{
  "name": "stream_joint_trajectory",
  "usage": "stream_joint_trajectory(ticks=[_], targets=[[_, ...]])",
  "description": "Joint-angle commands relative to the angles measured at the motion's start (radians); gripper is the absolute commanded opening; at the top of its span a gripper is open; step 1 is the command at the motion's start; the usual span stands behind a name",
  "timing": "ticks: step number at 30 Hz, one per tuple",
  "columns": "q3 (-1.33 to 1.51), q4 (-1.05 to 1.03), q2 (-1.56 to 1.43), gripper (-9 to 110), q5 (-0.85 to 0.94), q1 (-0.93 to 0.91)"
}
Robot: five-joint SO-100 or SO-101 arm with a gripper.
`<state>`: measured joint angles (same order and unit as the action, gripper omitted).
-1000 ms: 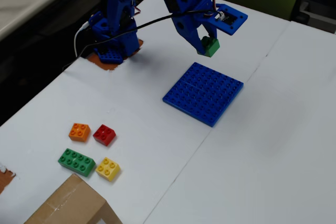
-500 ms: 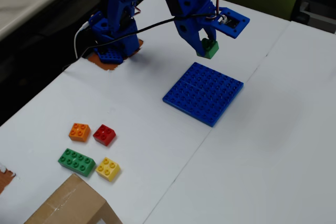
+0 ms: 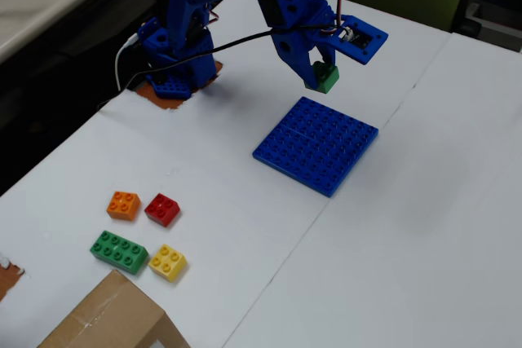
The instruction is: Pick up the 2x2 green block and go up the 8x8 blue block.
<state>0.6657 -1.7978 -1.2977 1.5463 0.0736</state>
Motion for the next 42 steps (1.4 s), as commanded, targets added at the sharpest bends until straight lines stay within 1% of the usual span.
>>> stream_joint_trajectory(ticks=[1,42], targets=[[-0.003,-0.038,-0.031,7,-0.003,-0.015],[-0.003,-0.04,-0.04,7,0.02,-0.074]])
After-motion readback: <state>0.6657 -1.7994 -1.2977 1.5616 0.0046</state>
